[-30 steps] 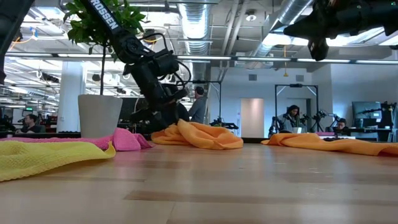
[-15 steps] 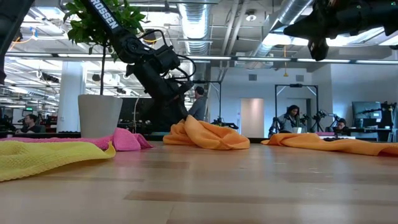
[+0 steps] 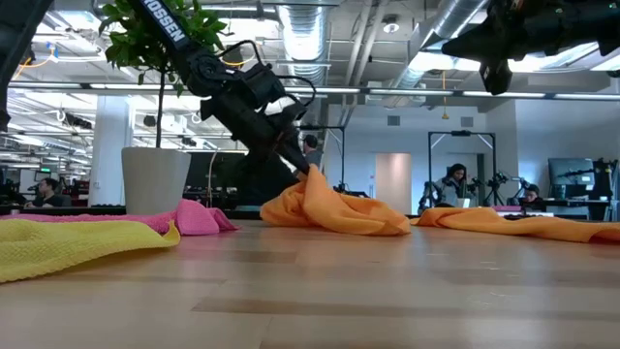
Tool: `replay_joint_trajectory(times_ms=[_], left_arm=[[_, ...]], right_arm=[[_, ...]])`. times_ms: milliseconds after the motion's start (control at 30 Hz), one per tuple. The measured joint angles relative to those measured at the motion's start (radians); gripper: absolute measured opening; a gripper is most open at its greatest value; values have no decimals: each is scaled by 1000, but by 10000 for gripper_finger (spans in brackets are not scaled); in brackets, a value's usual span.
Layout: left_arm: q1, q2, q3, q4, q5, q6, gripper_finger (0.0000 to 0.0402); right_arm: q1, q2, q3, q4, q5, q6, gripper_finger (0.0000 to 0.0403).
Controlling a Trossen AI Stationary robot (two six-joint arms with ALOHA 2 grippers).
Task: Fold microfiber towels
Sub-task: Fold the left orange microfiber cloth
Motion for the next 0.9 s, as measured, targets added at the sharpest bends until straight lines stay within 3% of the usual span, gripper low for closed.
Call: replay_joint_trajectory(times_ms=[233,467,667,900], left_arm=[[-78,0,0,-34,75,172,141],[-184,0,0,-195,74,345,141],[-228,0,0,-307,37,366,141],[-233,0,0,-458,99,384,141]], right_arm=[[0,0,0,-18,0,0,12],[0,0,0,-37,0,0,12],[0,0,0,-37,0,-1,12],[0,0,0,-37,0,-1,12]])
